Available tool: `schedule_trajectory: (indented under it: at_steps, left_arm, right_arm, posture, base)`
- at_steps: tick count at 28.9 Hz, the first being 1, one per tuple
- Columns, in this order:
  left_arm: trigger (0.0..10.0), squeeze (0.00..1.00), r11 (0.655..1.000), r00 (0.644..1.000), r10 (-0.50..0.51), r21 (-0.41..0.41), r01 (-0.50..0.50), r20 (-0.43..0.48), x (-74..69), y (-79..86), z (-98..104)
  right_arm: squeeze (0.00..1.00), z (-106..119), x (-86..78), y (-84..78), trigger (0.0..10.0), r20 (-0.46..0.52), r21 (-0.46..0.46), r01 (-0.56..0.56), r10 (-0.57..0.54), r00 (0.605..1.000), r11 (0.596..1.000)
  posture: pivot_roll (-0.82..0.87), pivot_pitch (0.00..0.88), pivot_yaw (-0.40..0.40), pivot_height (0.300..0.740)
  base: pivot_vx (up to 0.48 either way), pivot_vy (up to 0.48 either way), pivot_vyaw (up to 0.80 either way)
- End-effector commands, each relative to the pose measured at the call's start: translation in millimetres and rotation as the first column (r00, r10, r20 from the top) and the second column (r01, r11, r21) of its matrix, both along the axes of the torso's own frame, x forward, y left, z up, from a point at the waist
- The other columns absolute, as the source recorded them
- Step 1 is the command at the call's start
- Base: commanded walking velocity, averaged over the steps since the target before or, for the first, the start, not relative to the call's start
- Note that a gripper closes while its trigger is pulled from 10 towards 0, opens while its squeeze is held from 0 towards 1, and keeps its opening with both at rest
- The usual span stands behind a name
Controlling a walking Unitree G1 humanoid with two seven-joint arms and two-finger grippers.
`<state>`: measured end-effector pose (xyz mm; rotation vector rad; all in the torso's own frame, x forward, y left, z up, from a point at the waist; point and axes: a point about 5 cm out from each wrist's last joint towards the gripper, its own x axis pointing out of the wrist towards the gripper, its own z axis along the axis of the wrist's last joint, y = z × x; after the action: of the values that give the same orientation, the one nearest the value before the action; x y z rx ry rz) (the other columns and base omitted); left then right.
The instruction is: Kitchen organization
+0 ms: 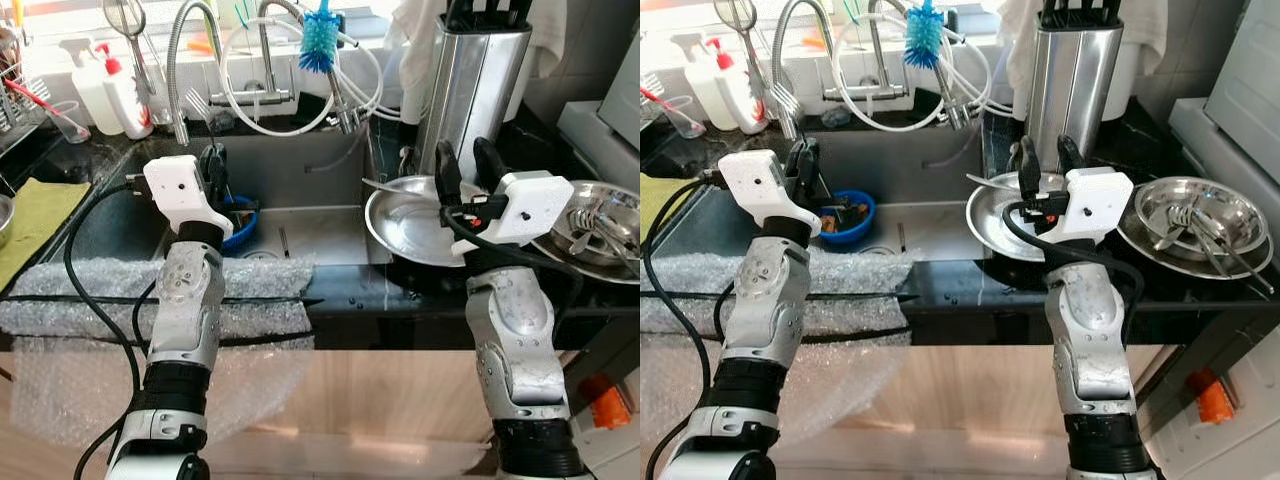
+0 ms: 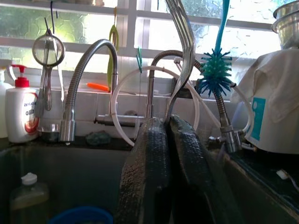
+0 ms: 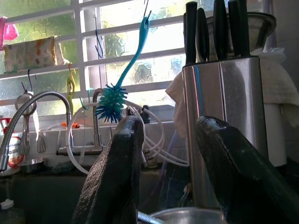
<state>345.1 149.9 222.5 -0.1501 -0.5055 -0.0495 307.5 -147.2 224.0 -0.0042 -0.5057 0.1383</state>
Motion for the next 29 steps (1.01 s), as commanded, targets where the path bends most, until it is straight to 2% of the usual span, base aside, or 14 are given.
schedule_trajectory:
  at_steps: [1,10,22,25,27,29]
  left_arm:
    - [10.0,0.0,1.0,1.0,0.005,-0.009,-0.005,0.008,1.2,2.1,2.1]
    - [10.0,0.0,1.0,1.0,0.0,-0.019,0.001,0.015,1.5,0.2,4.2]
    - [10.0,0.0,1.0,1.0,0.005,-0.021,-0.005,0.01,2.2,1.2,3.0]
    - [10.0,0.0,0.999,0.995,0.048,0.021,-0.047,-0.084,2.9,16.0,-17.1]
    - [10.0,0.0,0.996,0.991,0.07,0.058,-0.063,-0.114,2.9,20.4,-23.9]
    - [10.0,0.0,0.995,0.984,0.096,0.035,-0.091,-0.152,2.5,30.2,-33.1]
  right_arm:
    - [0.0,2.4,0.7,1.9,10.0,0.014,0.004,-0.007,0.007,1.0,1.0]
    - [0.0,2.5,0.5,2.7,10.0,0.016,0.004,-0.011,0.011,1.0,1.0]
    - [0.0,1.6,1.9,1.5,10.0,0.011,0.003,-0.002,0.002,1.0,1.0]
    - [0.0,-10.1,3.5,-12.9,10.0,-0.047,0.062,0.059,-0.056,0.997,0.996]
    - [0.0,-13.4,3.7,-16.8,10.0,-0.06,0.064,0.076,-0.072,0.996,0.995]
    - [0.0,-22.7,3.2,-24.5,10.0,-0.099,0.078,0.113,-0.105,0.99,0.991]
  posture:
    - [-0.03,0.015,0.086,0.74]
    - [-0.02,0.012,0.086,0.74]
    - [-0.02,0.021,0.087,0.74]
    - [-0.03,0.027,0.092,0.74]
    - [-0.03,0.026,0.092,0.74]
    - [-0.02,0.028,0.092,0.74]
  base:
    - [-0.266,0.0,0.0]
    - [-0.261,0.0,0.0]
    - [0.0,0.0,0.0]
    - [0.0,0.0,0.0]
    - [0.0,0.0,0.0]
    - [0.0,-0.146,0.0]
